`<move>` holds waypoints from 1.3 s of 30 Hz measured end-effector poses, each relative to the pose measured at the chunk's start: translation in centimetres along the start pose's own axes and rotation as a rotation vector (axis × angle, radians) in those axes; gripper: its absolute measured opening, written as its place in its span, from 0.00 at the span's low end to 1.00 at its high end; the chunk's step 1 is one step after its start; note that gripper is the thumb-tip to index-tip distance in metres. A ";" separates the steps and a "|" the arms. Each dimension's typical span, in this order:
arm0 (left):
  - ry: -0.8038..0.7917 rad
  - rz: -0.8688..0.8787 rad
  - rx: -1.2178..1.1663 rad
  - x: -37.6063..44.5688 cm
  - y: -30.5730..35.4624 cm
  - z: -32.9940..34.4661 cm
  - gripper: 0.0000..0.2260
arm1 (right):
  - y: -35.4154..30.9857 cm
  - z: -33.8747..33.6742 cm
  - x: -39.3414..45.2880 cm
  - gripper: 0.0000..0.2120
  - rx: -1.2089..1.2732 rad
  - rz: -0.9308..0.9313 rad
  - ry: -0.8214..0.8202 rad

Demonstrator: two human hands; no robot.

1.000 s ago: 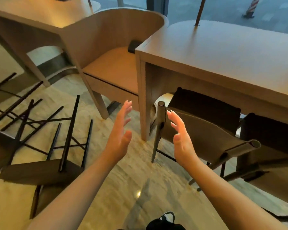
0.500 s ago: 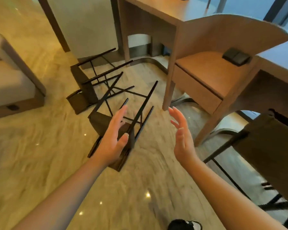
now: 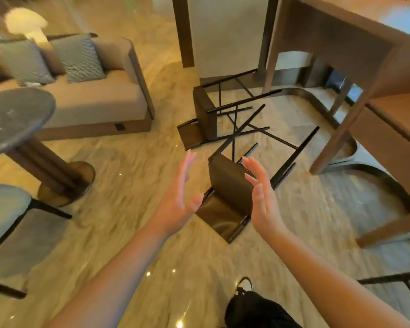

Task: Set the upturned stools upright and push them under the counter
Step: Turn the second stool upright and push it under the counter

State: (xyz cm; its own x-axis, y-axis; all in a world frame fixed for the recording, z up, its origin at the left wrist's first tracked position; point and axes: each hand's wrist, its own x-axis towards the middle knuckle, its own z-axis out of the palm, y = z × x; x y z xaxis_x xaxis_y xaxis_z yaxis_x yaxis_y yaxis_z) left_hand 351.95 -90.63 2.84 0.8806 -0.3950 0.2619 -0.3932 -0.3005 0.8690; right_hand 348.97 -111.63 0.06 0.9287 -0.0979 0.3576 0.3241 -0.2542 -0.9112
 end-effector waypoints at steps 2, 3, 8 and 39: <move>-0.003 -0.002 0.000 0.8 -1.3 -1.1 0.42 | 0.8 1.5 1.4 0.30 0.008 0.011 -0.005; -0.008 0.002 0.002 1.5 -2.1 -1.6 0.42 | 1.3 2.1 2.2 0.29 0.006 0.012 -0.005; -0.062 -0.009 0.032 7.0 -6.6 -3.7 0.38 | 4.6 4.1 7.0 0.29 0.008 0.027 0.036; -0.632 0.191 -0.032 30.9 -28.7 -13.2 0.34 | 13.5 24.5 18.6 0.24 -0.194 0.443 0.804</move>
State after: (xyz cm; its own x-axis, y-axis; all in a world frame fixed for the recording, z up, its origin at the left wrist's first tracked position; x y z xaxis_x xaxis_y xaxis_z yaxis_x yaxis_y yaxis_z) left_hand 393.99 -82.75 -8.48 0.4670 -0.8755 0.1241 -0.5105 -0.1523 0.8463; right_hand 375.02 -93.32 -10.55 0.5339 -0.8412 0.0860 -0.1323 -0.1835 -0.9741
